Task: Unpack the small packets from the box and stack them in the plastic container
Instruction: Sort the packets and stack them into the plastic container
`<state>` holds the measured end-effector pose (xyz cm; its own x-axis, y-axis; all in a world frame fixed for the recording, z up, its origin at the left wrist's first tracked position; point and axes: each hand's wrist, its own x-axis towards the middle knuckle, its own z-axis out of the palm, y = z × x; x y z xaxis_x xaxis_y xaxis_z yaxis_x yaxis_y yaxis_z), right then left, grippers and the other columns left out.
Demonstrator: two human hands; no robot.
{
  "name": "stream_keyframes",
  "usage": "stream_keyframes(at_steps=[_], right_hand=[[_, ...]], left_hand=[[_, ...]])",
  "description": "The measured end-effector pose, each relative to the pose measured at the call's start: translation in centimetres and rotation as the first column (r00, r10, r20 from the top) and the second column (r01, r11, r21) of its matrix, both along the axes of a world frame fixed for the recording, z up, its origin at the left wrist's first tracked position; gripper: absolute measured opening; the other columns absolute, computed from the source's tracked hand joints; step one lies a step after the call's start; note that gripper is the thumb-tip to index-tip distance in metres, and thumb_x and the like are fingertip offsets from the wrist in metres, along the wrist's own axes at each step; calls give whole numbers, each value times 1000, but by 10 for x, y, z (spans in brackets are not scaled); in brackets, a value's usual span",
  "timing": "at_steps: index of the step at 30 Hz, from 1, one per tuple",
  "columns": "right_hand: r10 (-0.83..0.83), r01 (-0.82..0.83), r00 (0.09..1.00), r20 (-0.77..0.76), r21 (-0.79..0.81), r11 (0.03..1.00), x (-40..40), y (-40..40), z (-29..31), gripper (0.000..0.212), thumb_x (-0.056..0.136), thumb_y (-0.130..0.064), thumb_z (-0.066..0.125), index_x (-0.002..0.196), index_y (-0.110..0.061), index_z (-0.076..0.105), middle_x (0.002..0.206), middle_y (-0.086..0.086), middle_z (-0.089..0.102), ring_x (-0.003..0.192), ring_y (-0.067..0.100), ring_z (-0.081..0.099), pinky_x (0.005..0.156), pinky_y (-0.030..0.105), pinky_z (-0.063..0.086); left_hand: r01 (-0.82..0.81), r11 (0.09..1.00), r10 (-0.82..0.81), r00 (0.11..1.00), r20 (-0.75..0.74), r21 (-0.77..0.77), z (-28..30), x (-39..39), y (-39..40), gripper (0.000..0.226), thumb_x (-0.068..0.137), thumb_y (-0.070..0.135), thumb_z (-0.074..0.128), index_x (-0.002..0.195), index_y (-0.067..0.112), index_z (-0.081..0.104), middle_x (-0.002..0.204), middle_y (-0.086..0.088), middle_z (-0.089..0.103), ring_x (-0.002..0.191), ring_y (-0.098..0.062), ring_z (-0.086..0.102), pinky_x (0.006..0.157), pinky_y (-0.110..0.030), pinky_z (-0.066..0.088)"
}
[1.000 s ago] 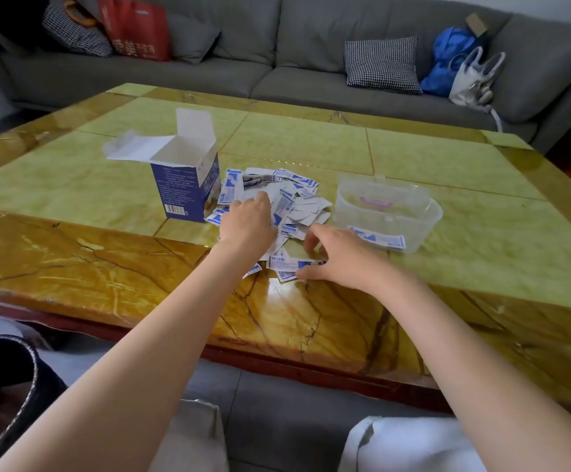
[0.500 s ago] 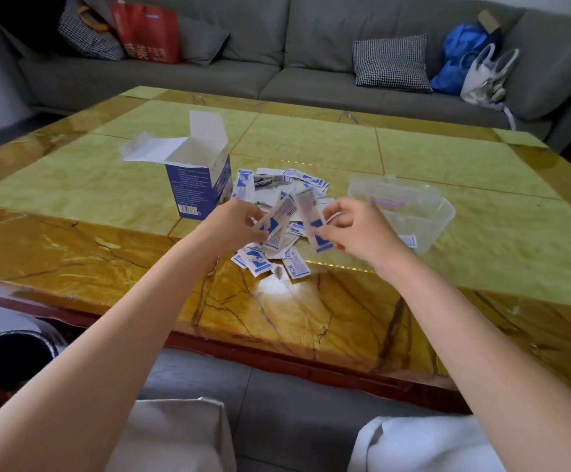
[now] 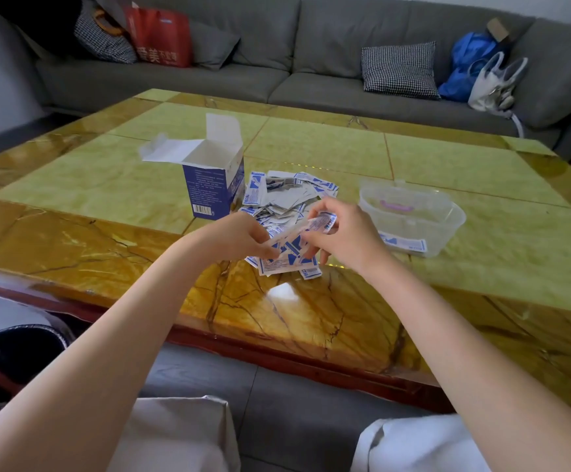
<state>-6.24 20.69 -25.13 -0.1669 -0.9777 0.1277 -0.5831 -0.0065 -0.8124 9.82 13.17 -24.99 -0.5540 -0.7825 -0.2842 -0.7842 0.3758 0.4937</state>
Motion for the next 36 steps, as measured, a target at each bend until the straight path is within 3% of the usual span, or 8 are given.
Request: stream_keyframes(at_steps=[3, 11, 16, 18, 21, 25, 32, 36], right_hand=[[3, -3, 1000, -30, 13, 1000, -3, 0, -2, 27, 83, -3, 65, 71, -19, 47, 66, -2, 62, 34, -1, 55, 37, 15, 41], [-35, 35, 998, 44, 4, 999, -8, 1, -8, 17, 82, 0, 63, 74, -11, 52, 60, 5, 66, 48, 19, 66, 55, 43, 55], [-22, 15, 992, 126, 60, 998, -11, 3, -7, 14, 83, -5, 65, 77, -11, 55, 70, 12, 67, 55, 21, 66, 50, 31, 54], [-27, 30, 996, -87, 31, 999, -12, 4, -8, 9, 82, -13, 68, 84, -13, 59, 81, 4, 64, 59, 5, 61, 49, 18, 48], [7, -24, 837, -548, -23, 999, -14, 5, -9, 26, 83, -21, 66, 108, -19, 60, 109, -3, 56, 98, 12, 50, 79, 23, 42], [20, -97, 699, -715, -66, 993, -10, 5, -11, 33, 88, -28, 59, 120, -25, 59, 108, -10, 58, 99, 15, 31, 79, 29, 20], [-216, 36, 719, -661, -276, 961, -14, -2, -8, 16, 91, -17, 55, 89, -8, 68, 86, 1, 65, 86, 16, 33, 72, 28, 29], [-203, 189, 974, -96, -145, 971, -13, -2, 4, 12, 91, -11, 52, 86, -3, 59, 71, 5, 58, 70, 19, 48, 55, 17, 34]], left_hand=[[27, 1000, -27, 999, -17, -2, -1, -3, 0, 18, 83, 35, 65, 87, 19, 71, 86, -7, 69, 71, -16, 53, 63, -27, 38], [67, 997, -71, 987, -147, -30, 1, -12, 2, 16, 80, 30, 69, 88, 17, 71, 78, 0, 66, 64, -11, 51, 59, -23, 36], [71, 994, -84, 983, -166, -79, 1, -19, 4, 11, 81, 30, 68, 75, 21, 67, 58, 5, 52, 51, -9, 40, 50, -22, 29], [80, 991, -94, 985, -141, -108, 2, -19, 4, 14, 82, 27, 67, 69, 25, 63, 57, 5, 50, 51, -10, 39, 50, -22, 29], [117, 980, -130, 989, -74, -159, 3, -20, 5, 15, 83, 24, 65, 70, 26, 60, 64, 2, 54, 59, -13, 44, 55, -25, 33], [155, 964, -173, 983, -67, -215, 3, -20, 8, 5, 83, 21, 65, 79, 19, 67, 79, -9, 64, 72, -19, 51, 64, -30, 38], [121, 955, -120, 993, 20, -272, 0, -15, 9, 20, 83, 20, 66, 101, 12, 70, 94, -3, 66, 81, -13, 56, 71, -24, 44], [-240, 956, 170, 921, -350, -169, 4, -6, -4, 16, 84, 22, 66, 95, 11, 69, 80, 2, 64, 69, -9, 56, 60, -18, 40]])
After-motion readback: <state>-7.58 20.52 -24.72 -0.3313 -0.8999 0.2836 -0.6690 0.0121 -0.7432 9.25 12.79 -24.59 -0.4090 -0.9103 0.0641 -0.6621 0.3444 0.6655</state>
